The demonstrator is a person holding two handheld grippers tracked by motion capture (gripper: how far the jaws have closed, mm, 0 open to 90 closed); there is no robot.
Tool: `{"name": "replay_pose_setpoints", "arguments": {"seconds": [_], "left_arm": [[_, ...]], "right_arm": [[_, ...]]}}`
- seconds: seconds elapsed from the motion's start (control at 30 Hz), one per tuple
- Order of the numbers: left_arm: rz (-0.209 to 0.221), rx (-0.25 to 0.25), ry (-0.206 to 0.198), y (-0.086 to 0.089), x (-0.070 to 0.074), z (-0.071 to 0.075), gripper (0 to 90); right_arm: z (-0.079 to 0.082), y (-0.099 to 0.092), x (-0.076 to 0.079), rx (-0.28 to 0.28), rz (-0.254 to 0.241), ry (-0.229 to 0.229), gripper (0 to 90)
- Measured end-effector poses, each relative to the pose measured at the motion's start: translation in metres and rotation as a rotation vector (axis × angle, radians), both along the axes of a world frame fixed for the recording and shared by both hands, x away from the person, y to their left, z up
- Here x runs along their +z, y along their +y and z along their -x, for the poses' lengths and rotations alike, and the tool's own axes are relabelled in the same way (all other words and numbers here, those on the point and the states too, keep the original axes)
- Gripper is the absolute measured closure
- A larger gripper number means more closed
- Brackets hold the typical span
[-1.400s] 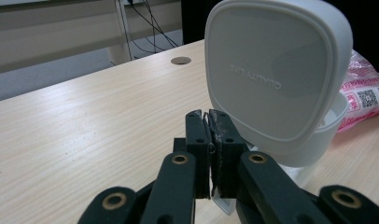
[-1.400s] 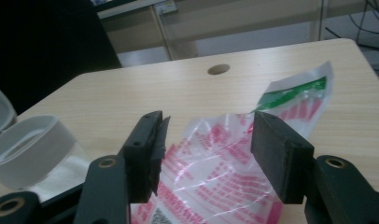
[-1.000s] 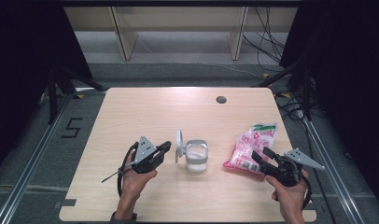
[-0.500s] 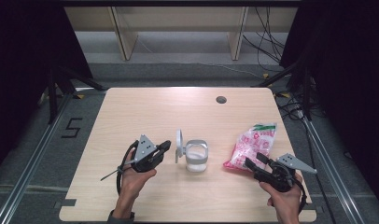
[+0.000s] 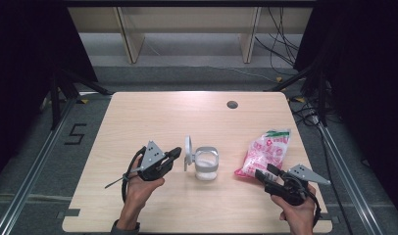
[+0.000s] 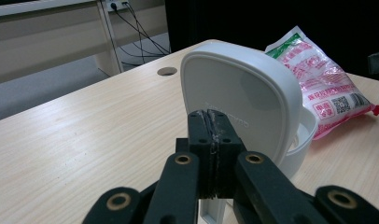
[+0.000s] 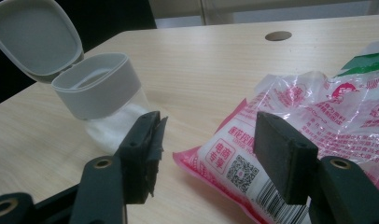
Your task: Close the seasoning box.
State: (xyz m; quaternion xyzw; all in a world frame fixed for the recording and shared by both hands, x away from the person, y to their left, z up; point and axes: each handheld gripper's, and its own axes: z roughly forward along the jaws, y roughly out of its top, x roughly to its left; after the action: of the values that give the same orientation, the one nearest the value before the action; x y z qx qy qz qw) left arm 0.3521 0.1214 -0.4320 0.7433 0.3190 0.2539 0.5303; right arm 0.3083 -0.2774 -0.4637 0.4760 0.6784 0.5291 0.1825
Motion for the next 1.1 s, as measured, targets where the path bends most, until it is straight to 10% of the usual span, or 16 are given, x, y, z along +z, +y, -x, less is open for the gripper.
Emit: {"name": "replay_pose_setpoints", "arguments": {"seconds": [1.1], "left_arm": [[-0.062,-0.052,-0.032,-0.015,0.007,-0.001,89.1]], "right_arm": [[0.008,-0.003,-0.001,0.012,0.034,0.011,42.3]]}}
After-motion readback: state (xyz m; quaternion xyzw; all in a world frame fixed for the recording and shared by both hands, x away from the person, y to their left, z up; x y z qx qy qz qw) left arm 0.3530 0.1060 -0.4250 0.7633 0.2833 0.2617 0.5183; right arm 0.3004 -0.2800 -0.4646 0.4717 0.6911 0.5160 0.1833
